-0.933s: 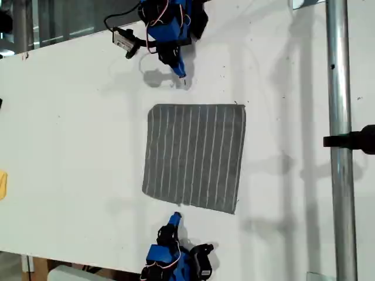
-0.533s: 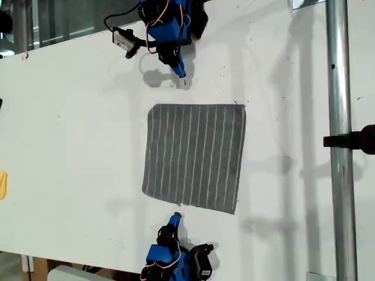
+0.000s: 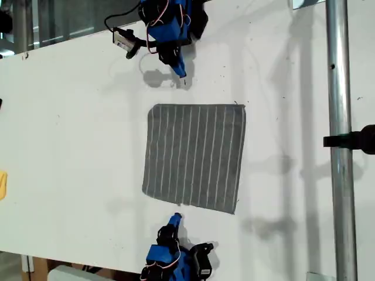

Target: Grasp corners of a towel and fold twice.

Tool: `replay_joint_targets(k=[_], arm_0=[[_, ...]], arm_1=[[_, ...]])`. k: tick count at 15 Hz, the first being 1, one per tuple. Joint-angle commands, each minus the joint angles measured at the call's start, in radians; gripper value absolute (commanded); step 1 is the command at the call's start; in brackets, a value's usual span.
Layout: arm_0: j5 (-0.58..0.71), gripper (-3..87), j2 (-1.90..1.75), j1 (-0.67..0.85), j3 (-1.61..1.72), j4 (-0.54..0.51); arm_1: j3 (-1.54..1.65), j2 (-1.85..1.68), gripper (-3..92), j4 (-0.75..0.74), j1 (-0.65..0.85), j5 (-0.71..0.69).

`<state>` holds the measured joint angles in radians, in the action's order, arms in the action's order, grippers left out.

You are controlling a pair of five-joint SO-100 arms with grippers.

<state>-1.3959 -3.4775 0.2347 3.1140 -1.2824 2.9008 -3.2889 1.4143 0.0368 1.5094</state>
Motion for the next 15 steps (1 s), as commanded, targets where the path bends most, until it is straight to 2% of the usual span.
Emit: replay_joint_targets(k=[1,5,8,10,13,15], arm_0=[[-0.029,-2.2,0.002,-0.008,0.005,-0.011],[-0.041,-2.7,0.002,-0.041,0.005,0.005],[-0.069,-2.8,0.002,-0.064,0.005,0.015],[-0.118,-2.9,0.002,-0.107,-0.014,0.026],[-0.176,-2.9,0.002,-0.164,-0.066,-0.006],[-0.199,-2.9,0.002,-0.187,-0.109,-0.066]], arm_1=[[-0.097,0.015,-0.3,-0.04,-0.032,-0.011],[-0.453,0.512,-0.3,-0.112,-0.14,-0.089],[-0.89,1.014,-0.3,-0.052,-0.241,-0.265],[-1.192,1.307,-0.3,0.038,-0.314,-0.364],[-1.508,1.598,-0.3,0.127,-0.388,-0.42],[-1.608,1.684,-0.3,0.114,-0.431,-0.416]])
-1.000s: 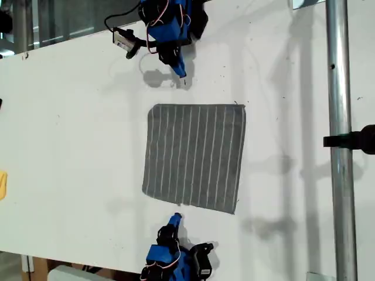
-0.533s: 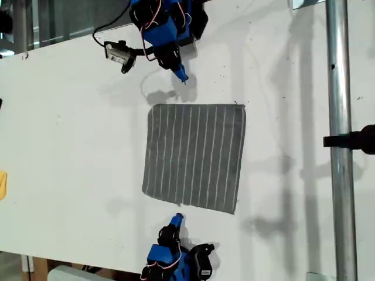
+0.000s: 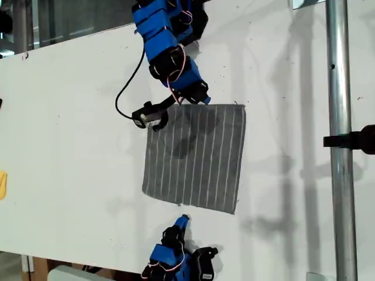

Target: Grasp corners of a towel and fold twice.

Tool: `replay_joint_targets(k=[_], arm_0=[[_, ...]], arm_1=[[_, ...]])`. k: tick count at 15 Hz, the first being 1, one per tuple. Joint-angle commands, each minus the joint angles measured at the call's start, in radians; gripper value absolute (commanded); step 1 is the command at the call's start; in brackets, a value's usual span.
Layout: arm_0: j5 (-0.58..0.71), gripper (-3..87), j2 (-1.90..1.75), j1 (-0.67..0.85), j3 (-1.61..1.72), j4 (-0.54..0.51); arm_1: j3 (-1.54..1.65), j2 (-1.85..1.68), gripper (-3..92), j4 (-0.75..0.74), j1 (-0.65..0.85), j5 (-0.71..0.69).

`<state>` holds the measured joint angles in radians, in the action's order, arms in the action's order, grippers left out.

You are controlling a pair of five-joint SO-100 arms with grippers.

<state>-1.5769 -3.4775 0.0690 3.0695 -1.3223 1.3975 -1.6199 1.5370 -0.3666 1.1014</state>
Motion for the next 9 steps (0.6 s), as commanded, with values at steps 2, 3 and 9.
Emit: replay_joint_targets(k=[2,3,9], arm_0=[[-0.025,-2.9,0.032,-0.06,-0.135,-0.029],[-0.028,-2.9,0.103,-0.083,-0.195,-0.017],[0.041,-2.6,0.73,-0.279,-0.71,-0.044]], arm_1=[[-0.094,0.026,0.3,-0.04,-0.037,-0.009],[-0.084,0.037,16.0,-0.043,-0.035,-0.008],[-0.106,0.245,27.9,-0.051,-0.067,-0.011]])
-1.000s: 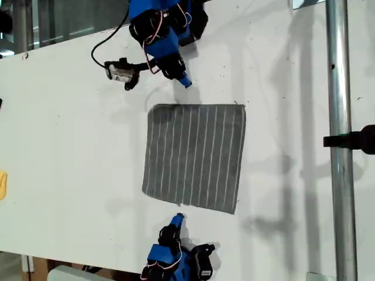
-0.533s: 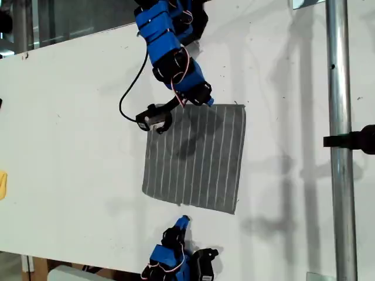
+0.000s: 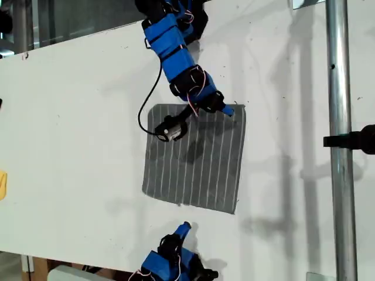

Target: Grasp corners of a towel and fold twice.

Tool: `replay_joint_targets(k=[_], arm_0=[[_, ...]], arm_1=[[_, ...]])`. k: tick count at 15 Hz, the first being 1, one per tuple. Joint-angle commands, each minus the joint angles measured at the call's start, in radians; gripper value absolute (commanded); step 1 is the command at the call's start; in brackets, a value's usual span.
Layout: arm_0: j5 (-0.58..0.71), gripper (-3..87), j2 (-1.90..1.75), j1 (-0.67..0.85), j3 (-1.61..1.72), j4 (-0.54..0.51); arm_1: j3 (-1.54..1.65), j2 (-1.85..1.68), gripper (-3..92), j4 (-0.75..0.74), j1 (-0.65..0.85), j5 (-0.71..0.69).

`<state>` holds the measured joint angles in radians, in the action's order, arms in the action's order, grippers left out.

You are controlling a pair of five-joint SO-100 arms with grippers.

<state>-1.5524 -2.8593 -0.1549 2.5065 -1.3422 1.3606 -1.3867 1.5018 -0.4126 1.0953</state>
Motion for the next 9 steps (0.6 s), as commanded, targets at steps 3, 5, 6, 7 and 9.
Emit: replay_joint_targets(k=[3,5,6,7,9], arm_0=[[0.057,12.8,0.258,-0.183,-0.287,-0.009],[0.061,16.7,0.324,-0.241,-0.319,0.015],[0.052,17.4,0.368,-0.259,-0.337,0.021],[0.041,17.5,0.403,-0.27,-0.357,0.025],[0.028,17.0,0.453,-0.284,-0.391,0.028]], arm_1=[[-0.067,0.133,28.4,-0.037,-0.037,-0.003],[-0.069,0.193,28.4,-0.069,-0.04,0.0],[-0.074,0.215,28.5,-0.08,-0.04,0.003],[-0.086,0.232,28.5,-0.087,-0.035,0.009],[-0.138,0.281,28.8,-0.092,-0.032,0.011]])
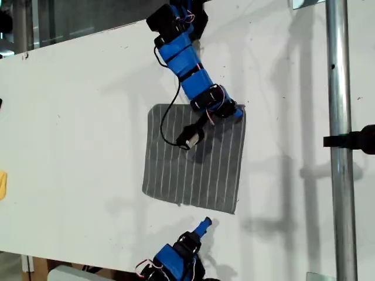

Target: Grasp corners of a towel and fold twice.

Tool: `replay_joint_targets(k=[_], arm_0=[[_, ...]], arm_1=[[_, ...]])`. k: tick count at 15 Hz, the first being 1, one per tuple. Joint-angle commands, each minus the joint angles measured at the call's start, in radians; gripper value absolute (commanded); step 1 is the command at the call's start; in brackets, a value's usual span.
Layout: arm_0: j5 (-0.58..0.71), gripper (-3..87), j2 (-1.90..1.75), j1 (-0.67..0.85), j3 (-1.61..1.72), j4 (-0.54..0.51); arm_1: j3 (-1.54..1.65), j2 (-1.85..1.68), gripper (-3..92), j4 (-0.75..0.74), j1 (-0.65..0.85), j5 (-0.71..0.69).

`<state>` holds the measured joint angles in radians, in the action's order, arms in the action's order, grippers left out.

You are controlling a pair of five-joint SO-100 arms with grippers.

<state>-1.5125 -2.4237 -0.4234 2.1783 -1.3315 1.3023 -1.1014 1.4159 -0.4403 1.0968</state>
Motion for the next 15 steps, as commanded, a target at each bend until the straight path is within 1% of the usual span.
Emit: replay_joint_targets(k=[1,3,5,6,7,8,11,13,15], arm_0=[[-0.02,16.5,0.035,-0.018,-0.08,0.008],[-0.031,16.4,0.066,-0.029,-0.11,-0.009],[-0.049,14.2,0.074,-0.031,-0.123,-0.023],[-0.054,14.0,0.075,-0.031,-0.124,-0.031],[-0.057,14.2,0.08,-0.031,-0.124,-0.038],[-0.058,14.2,0.083,-0.028,-0.126,-0.041],[-0.044,15.8,0.19,0.003,-0.195,-0.077],[0.034,20.9,0.31,0.034,-0.233,-0.023],[0.118,22.3,0.403,0.037,-0.236,0.072]], arm_1=[[-0.104,0.021,28.6,-0.015,-0.002,0.011],[-0.133,0.067,26.9,-0.038,0.002,0.012],[-0.132,0.106,20.2,-0.044,0.009,0.014],[-0.132,0.123,12.9,-0.049,0.014,0.012],[-0.132,0.133,2.9,-0.058,0.018,0.009],[-0.132,0.138,-0.2,-0.069,0.023,0.005],[-0.132,0.133,-0.2,-0.107,0.029,-0.011],[-0.132,0.121,-0.2,-0.112,0.034,-0.012],[-0.132,0.11,-0.2,-0.104,0.037,-0.015]])
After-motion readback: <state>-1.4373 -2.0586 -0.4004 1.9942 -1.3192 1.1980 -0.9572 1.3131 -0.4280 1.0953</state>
